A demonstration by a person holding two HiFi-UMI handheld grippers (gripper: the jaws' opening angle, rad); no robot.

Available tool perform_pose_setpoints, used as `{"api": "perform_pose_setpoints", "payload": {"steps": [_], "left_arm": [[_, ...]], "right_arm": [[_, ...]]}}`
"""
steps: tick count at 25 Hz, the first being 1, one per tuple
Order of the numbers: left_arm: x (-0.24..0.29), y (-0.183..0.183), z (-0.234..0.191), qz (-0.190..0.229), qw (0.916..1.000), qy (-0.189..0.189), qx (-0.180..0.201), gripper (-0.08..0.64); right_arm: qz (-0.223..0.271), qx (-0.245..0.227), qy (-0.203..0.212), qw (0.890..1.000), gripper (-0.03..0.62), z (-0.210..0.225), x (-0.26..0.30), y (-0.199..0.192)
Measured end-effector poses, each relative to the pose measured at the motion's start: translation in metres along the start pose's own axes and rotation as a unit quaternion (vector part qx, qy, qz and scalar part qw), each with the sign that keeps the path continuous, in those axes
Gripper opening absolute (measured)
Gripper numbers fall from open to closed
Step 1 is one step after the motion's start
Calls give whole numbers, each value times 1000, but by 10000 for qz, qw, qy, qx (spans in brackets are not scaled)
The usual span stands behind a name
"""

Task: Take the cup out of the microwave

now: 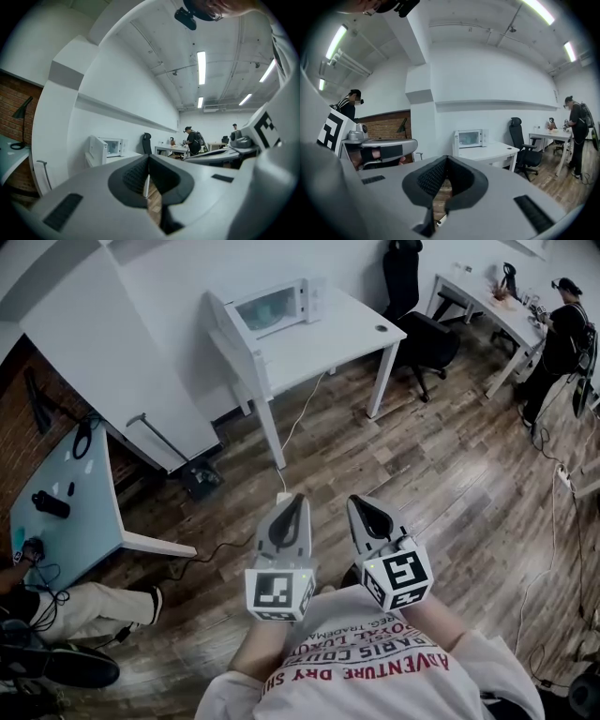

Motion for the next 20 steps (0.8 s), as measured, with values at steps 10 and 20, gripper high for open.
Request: {"api": "perform_pose_setpoints", "payload": {"steps": [10,20], "left_arm": [[54,-21,-2,-369,9990,-58,-238,8],[179,-3,-1,-408,9989,-37,-241,8]], "right_arm": [[-431,299,-103,9986,11,47,35,-22],[-474,238,-50,9986,11,154,109,2]]}}
Point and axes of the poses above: the fingertips, and each gripper's own axes: x forward along the fingers, z to its right, y out of its top, the point moved 8 cm from there along -x, backward along the fingers, and after that the axes turned 3 degrees about -z, right-handed, at the moved point
